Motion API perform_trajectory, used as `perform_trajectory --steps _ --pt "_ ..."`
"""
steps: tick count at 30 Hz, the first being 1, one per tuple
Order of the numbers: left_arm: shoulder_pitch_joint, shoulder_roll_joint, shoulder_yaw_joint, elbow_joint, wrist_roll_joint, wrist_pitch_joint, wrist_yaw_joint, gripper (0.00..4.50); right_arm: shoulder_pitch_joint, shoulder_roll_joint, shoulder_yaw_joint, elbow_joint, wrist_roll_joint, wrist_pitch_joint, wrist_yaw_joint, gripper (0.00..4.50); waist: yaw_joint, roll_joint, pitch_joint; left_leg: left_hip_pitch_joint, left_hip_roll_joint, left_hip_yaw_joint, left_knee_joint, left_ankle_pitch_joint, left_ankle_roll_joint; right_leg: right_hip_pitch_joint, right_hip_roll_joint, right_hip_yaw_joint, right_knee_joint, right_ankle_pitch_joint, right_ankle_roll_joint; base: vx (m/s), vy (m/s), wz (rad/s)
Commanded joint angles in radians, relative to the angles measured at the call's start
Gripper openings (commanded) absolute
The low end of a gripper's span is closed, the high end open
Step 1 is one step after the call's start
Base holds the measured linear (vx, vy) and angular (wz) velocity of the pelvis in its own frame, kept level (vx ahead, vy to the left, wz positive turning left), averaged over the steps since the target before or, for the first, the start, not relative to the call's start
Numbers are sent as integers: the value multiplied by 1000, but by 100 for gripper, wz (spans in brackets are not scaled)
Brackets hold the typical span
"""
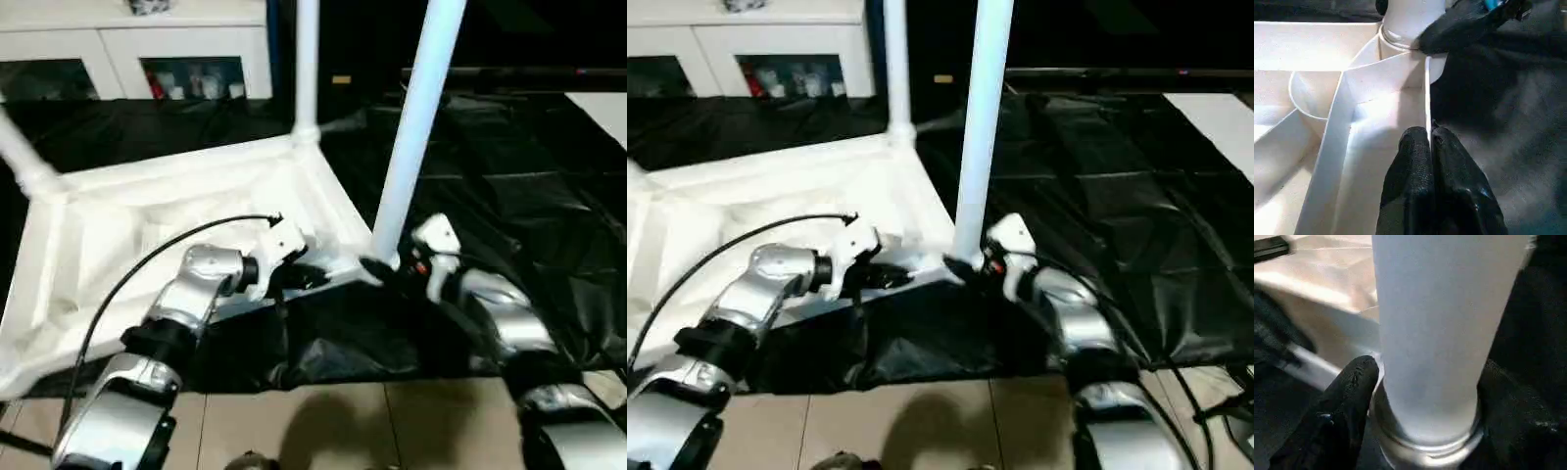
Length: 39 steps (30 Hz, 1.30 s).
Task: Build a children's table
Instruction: Rotate leg to tighten
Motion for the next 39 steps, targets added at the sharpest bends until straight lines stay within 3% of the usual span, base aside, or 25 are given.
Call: perform_trajectory --steps 1,6,10,14,18,20,23,27,32,39 --pt "-22 -32 -13 -47 -39 -34 -15 0 15 33 100 -51 15 13 138 305 6 -7 -67 18 130 -64 -69 -175 72 42 -126 78 -68 -160 -254 0 0 0" --pt "-13 -7 -12 -49 -47 -39 -66 0 36 -16 127 -97 24 26 259 268 12 -8 -67 20 130 -64 -70 -181 57 40 -126 78 -69 -190 -249 0 0 0" --pt "-5 9 -12 -55 -58 -45 -108 0 55 -47 148 -143 26 57 342 261 19 -9 -69 19 130 -65 -68 -159 66 41 -126 78 -67 -168 -246 0 0 0" --pt "1 17 -12 -62 -60 -44 -121 0 63 -58 159 -164 23 61 360 261 22 -11 -68 20 130 -65 -69 -160 64 39 -127 78 -69 -188 -241 0 0 0" --pt "8 23 -15 -71 -59 -40 -128 0 58 -56 169 -144 -22 10 311 260 20 -12 -67 19 129 -65 -69 -172 51 38 -128 78 -71 -213 -236 0 0 0" --pt "8 22 -14 -71 -58 -41 -129 0 48 -48 159 -132 -14 51 302 260 20 -11 -68 18 129 -66 -69 -159 56 41 -126 77 -69 -198 -237 0 0 0" --pt "8 20 -15 -69 -57 -42 -132 0 40 -38 140 -136 4 82 293 329 19 -10 -67 18 129 -66 -69 -162 60 40 -125 77 -70 -194 -241 0 0 0" --pt "5 21 -15 -66 -54 -44 -134 0 44 -43 148 -158 -18 34 260 331 20 -6 -69 23 131 -66 -70 -170 43 36 -126 78 -67 -183 -243 0 0 0" --pt "4 24 -17 -64 -51 -45 -134 0 48 -40 139 -164 -2 35 281 331 23 -5 -70 20 130 -65 -69 -155 54 40 -125 77 -62 -137 -253 0 0 0" --pt "4 29 -19 -60 -48 -46 -135 0 51 -49 146 -158 -7 33 297 273 25 -7 -71 20 129 -65 -67 -149 56 41 -126 77 -63 -144 -249 0 0 0"
